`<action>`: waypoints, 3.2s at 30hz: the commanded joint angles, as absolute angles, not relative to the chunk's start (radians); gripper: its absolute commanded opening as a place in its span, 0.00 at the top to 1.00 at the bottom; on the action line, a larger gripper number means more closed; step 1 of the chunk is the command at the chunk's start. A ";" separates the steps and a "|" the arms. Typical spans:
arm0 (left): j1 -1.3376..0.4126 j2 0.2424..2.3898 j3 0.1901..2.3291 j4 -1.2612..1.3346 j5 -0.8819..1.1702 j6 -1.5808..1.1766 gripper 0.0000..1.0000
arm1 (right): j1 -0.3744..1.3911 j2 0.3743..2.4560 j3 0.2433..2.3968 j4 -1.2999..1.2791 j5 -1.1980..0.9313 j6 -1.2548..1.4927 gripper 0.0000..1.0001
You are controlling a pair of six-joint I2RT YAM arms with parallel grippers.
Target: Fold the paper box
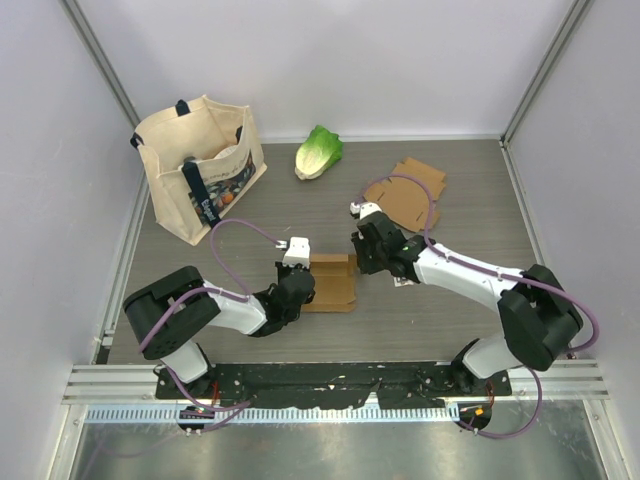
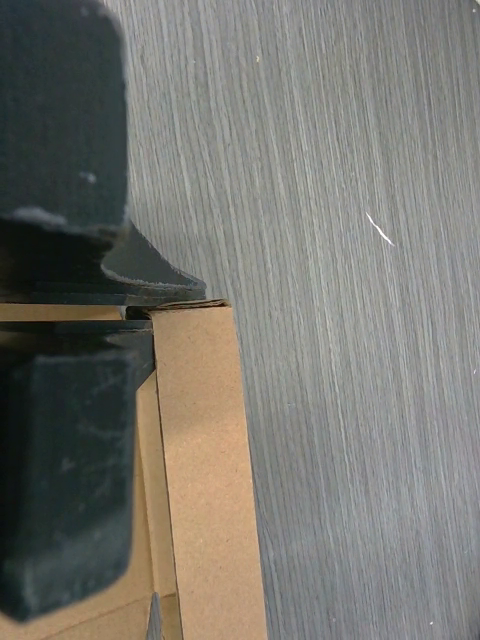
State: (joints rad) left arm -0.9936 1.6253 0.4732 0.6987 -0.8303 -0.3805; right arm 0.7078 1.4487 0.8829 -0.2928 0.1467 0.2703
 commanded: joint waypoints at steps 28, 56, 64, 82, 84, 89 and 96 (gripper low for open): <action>-1.015 1.612 0.485 0.695 -0.850 -0.356 1.00 | 0.718 1.389 0.879 -0.207 -0.093 0.580 0.69; -1.015 1.611 0.474 0.713 -0.853 -0.359 1.00 | 0.819 1.273 0.580 0.248 0.192 0.219 0.52; -1.015 1.609 0.469 0.719 -0.851 -0.357 1.00 | 0.845 1.322 0.506 0.475 0.290 0.143 0.52; -1.015 1.614 0.468 0.732 -0.850 -0.354 1.00 | 0.867 1.414 0.440 0.653 0.367 0.129 0.51; -1.015 1.612 0.466 0.730 -0.851 -0.354 1.00 | 0.867 1.439 0.434 0.713 0.354 0.129 0.52; -1.015 1.611 0.468 0.730 -0.850 -0.356 1.00 | 0.900 1.522 0.459 0.761 0.437 0.101 0.57; -1.017 1.614 0.479 0.721 -0.862 -0.368 1.00 | 0.966 1.633 0.480 0.882 0.679 0.072 0.73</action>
